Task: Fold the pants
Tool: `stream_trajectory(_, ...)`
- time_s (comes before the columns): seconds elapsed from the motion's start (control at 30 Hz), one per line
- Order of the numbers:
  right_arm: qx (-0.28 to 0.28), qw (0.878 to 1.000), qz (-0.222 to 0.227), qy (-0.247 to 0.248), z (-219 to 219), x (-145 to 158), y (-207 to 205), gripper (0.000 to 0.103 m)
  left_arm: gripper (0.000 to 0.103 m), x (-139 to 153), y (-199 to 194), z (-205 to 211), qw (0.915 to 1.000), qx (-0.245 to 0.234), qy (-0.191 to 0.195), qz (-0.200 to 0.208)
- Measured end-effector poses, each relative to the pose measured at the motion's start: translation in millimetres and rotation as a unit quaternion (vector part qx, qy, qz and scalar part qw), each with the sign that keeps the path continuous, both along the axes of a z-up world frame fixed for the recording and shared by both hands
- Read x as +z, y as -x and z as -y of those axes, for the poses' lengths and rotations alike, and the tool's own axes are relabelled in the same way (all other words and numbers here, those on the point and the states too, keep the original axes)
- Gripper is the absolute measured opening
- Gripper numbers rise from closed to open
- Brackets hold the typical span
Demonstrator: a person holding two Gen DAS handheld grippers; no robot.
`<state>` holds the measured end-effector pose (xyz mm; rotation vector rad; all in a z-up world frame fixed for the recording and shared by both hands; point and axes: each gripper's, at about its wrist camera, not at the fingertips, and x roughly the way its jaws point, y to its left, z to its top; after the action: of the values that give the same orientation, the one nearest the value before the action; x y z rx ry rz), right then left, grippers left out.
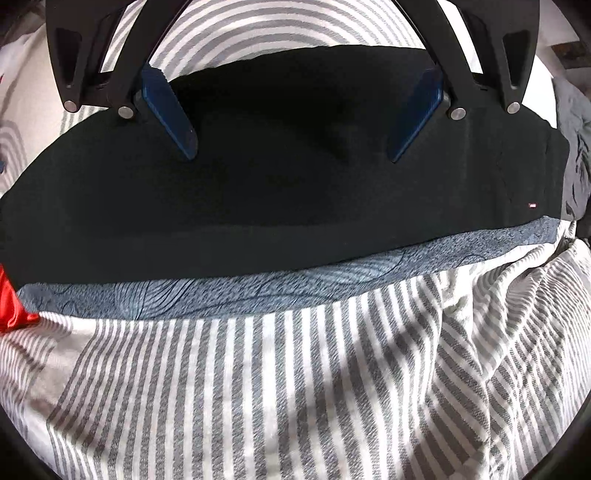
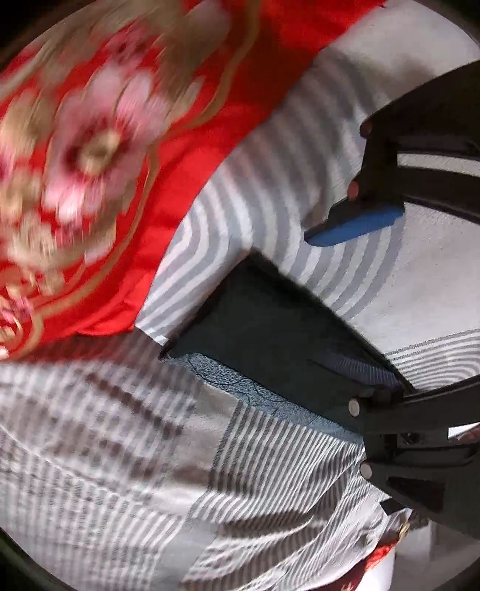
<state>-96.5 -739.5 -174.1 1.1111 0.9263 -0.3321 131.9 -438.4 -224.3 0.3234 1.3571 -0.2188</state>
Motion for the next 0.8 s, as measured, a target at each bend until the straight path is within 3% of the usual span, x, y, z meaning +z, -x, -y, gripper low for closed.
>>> stream_trajectory(0.2,-0.007,0.999,0.038,-0.03,7.5,-10.7,-7.9,0.065,0.103,3.7,-6.3,36.6,0.9998,-0.003,0.017,0.011)
stream_trajectory(0.4,-0.007,0.997,0.061,-0.05,10.5,-17.2,-16.6,0.065,0.103,-1.8,-29.5,82.5,0.9983,0.032,0.044,0.022)
stream_trajectory(0.6,0.001,0.995,0.079,-0.055,14.6,-18.8,-17.4,0.065,0.103,-35.5,-43.6,114.4,0.9987,0.039,0.015,0.028)
stream_trajectory(0.8,0.007,0.994,0.097,-0.048,12.6,-20.4,-34.5,0.065,0.103,-35.1,-35.2,131.1,0.998,0.029,0.019,0.052)
